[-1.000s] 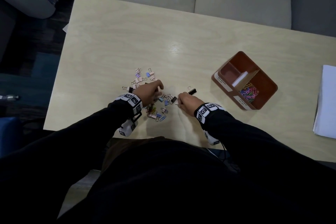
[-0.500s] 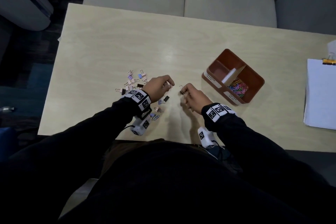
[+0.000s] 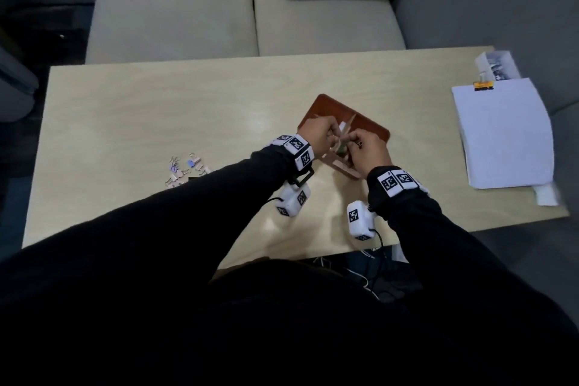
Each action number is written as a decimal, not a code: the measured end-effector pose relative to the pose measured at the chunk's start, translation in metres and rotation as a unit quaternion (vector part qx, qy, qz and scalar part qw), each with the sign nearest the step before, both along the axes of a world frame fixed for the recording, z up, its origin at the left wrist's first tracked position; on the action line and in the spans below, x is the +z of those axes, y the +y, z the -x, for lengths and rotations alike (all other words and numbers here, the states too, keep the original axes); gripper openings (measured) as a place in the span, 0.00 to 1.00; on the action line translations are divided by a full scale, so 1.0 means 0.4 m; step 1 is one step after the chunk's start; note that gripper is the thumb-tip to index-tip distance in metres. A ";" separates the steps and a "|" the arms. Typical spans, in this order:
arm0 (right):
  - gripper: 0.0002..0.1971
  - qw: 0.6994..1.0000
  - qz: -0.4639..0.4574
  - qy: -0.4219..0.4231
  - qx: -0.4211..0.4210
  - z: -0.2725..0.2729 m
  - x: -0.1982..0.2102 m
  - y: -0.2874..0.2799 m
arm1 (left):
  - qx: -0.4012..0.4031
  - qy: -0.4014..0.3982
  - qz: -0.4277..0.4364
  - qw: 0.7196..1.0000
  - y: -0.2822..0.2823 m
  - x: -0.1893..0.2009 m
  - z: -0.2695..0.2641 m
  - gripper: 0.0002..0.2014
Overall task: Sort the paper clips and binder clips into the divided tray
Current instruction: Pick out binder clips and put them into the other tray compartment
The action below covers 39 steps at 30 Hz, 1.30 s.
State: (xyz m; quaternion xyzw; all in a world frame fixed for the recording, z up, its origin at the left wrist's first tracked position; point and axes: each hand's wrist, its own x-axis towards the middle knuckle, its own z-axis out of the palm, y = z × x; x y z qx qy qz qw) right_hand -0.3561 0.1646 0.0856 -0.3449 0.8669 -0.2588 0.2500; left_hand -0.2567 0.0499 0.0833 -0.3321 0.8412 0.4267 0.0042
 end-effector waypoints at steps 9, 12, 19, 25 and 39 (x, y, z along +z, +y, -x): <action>0.13 0.992 -0.098 0.069 -0.042 0.080 -0.007 0.000 | -0.100 -0.112 0.047 0.988 0.029 0.010 0.176 0.15; 0.14 0.990 -0.113 0.077 -0.040 0.079 -0.013 0.001 | -0.120 -0.128 0.063 0.982 0.032 0.000 0.184 0.16; 0.12 0.992 -0.085 0.089 -0.006 0.060 -0.013 -0.008 | -0.093 -0.082 0.059 0.991 0.001 -0.007 0.141 0.15; 0.08 0.989 -0.047 0.114 0.086 -0.026 0.000 -0.040 | -0.022 -0.034 0.074 0.996 -0.048 -0.025 -0.011 0.14; 0.11 0.878 -0.130 0.137 0.440 -0.371 -0.146 -0.155 | 0.083 -0.195 0.079 0.974 -0.093 -0.177 -0.514 0.07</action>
